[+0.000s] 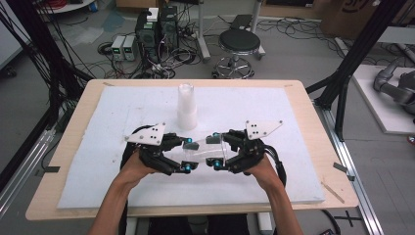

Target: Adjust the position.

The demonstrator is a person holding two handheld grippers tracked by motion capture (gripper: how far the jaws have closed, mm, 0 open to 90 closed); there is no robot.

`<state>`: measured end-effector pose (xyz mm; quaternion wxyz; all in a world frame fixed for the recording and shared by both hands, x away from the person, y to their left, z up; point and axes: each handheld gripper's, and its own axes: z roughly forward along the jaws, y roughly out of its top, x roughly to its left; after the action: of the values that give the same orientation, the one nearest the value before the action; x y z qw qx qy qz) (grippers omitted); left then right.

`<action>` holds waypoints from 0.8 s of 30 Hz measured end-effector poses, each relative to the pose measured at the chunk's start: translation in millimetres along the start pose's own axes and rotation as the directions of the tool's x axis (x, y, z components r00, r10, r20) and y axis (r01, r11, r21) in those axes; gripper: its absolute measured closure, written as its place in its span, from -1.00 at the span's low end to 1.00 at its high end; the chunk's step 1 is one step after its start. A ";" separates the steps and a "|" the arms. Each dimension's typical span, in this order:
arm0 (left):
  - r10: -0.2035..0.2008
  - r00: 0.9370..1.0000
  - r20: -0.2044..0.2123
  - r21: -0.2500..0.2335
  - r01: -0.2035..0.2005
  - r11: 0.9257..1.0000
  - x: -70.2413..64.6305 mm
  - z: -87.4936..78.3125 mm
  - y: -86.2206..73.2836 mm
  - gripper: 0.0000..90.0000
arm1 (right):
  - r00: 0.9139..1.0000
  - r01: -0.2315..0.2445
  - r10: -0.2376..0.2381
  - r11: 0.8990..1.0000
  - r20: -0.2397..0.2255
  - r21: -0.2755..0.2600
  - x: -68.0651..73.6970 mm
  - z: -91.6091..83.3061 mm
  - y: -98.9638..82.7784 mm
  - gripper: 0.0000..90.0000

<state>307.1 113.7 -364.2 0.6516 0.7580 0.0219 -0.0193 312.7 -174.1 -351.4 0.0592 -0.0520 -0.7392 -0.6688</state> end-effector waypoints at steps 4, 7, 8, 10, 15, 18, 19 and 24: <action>-0.037 0.999 -0.032 0.008 0.038 0.999 0.8 0.5 0.3 -0.32 | 1.000 -0.002 0.002 1.000 -0.002 -0.004 0.3 -0.1 0.1 -0.32; -0.066 0.996 -0.063 0.033 0.069 0.997 2.2 0.1 -0.1 -0.75 | 1.000 0.000 0.000 1.000 0.000 -0.008 0.4 -0.6 0.4 -0.32; -0.074 0.995 -0.071 0.041 0.077 0.996 2.2 0.1 -0.1 -0.89 | 1.000 0.000 0.000 1.000 0.004 -0.003 0.3 -1.2 0.6 -0.32; -0.073 0.993 -0.093 0.073 0.080 0.994 1.8 -0.7 0.2 -0.96 | 1.000 -0.003 0.003 1.000 0.011 0.001 0.0 -2.6 0.7 -0.32; -0.066 0.992 -0.109 0.101 0.077 0.992 0.2 -3.0 0.7 -0.96 | 1.000 -0.004 0.004 1.000 0.026 0.013 -0.7 -4.2 0.8 -0.32; -0.062 0.986 -0.155 0.130 0.082 0.988 0.2 -7.3 -0.4 -0.96 | 0.999 0.000 -0.001 1.000 0.036 0.029 -1.0 -4.7 1.8 -0.32; -0.059 0.982 -0.182 0.144 0.086 0.986 0.1 -9.0 -1.5 -0.96 | 0.999 0.001 -0.002 0.999 0.043 0.038 -1.0 -5.1 2.5 -0.32; -0.092 0.954 -0.285 0.172 0.145 0.974 -1.3 -23.5 -9.5 -0.96 | 0.994 -0.003 -0.009 0.993 0.108 0.115 -3.7 -8.9 8.6 -0.32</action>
<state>305.3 138.4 -369.9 0.5641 0.8096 0.1559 0.0451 317.9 -182.1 -342.7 0.0210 -0.0837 -0.7787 -0.6215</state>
